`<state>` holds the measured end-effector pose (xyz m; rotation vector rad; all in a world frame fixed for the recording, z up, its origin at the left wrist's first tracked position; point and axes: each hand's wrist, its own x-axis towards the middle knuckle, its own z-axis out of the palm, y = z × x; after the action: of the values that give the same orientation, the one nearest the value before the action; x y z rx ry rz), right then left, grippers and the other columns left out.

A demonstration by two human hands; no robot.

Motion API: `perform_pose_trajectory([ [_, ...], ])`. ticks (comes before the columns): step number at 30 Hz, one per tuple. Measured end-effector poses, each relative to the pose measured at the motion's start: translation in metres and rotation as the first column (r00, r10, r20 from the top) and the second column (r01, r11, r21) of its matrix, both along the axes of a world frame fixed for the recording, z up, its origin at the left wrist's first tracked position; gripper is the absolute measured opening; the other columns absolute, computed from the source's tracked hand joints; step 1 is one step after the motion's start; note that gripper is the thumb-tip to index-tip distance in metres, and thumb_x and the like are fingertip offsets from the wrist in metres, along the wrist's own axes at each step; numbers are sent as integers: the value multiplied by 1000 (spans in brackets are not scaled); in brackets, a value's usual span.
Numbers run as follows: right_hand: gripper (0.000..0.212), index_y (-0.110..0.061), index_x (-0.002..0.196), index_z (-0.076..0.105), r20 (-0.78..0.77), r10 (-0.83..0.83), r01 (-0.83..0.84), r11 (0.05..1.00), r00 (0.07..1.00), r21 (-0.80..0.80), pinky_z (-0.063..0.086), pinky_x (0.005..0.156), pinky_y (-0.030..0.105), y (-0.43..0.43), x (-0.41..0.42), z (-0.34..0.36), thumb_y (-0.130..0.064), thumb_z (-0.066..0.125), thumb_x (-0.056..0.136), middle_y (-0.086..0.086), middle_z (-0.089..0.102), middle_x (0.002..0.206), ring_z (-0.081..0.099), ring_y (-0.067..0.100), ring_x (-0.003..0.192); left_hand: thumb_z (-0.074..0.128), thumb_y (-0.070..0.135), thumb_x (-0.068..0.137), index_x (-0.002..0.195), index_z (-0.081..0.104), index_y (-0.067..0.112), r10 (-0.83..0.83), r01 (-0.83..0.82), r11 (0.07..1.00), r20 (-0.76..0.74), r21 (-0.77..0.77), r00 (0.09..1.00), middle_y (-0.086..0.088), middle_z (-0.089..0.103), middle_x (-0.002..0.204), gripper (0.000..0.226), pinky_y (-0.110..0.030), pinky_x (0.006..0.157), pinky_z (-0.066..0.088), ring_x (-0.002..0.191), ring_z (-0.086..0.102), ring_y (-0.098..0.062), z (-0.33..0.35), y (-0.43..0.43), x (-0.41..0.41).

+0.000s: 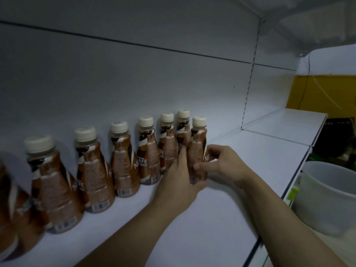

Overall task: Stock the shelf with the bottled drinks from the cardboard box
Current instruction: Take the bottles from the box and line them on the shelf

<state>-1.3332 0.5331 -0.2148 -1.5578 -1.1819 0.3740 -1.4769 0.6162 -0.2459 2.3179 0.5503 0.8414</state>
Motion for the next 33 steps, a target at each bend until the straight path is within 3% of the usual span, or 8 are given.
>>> perform_pose_trajectory([
  [2,20,-27,68,71,4,-185,185,983,983,3,45,48,11,3,8,-4,-24,88,59,-13,69,60,63,-1,53,69,44,81,151,9,28,21,-12,997,-107,77,994,2,31,153,94,-37,109,35,136,35,-18,-3,-1,0],
  [5,42,-22,92,66,-56,-414,413,910,908,-36,54,57,18,15,22,-11,-35,89,59,-10,71,77,69,5,72,63,43,86,146,25,25,26,-7,992,-153,126,988,0,41,146,74,-41,103,41,130,42,-20,-6,1,0],
  [11,62,-23,120,55,-14,-537,533,841,844,-91,55,79,34,54,35,-7,-29,87,67,0,65,106,64,21,95,61,38,88,134,42,27,32,-16,992,-126,128,992,3,54,129,51,-41,93,49,116,52,-17,-6,1,1],
  [14,53,-16,125,59,-303,-418,413,907,856,-84,57,74,33,66,34,-3,-40,76,80,8,68,115,67,17,90,63,37,86,125,49,25,46,-42,991,-33,129,998,4,55,121,43,-37,91,48,110,52,-14,-6,5,-1],
  [17,58,-14,104,66,-578,-271,302,952,770,-45,54,79,34,71,29,-1,-66,46,89,6,69,103,65,18,92,63,43,83,124,49,26,63,-66,987,24,145,998,6,52,121,46,-35,93,46,111,49,-14,-7,8,1],
  [22,49,-24,119,68,-336,-294,308,951,895,-12,51,97,39,70,29,-14,-55,36,98,2,70,117,65,16,103,57,55,82,130,41,33,59,-48,978,-53,202,997,11,48,128,55,-34,94,46,116,47,-9,-14,7,4],
  [27,68,-21,149,31,-278,-177,180,984,944,-16,38,111,51,66,19,-15,-59,43,94,6,47,148,48,27,133,56,56,84,128,45,33,97,-72,973,-107,218,990,11,50,126,51,-35,94,46,115,49,-8,-3,1,-1],
  [33,94,-11,152,20,64,-449,435,886,891,163,27,113,57,64,-6,-2,-57,62,81,16,32,154,27,33,143,56,49,84,108,53,27,252,-175,898,-145,404,957,7,53,104,32,-34,78,47,99,52,-15,21,-9,-21],
])
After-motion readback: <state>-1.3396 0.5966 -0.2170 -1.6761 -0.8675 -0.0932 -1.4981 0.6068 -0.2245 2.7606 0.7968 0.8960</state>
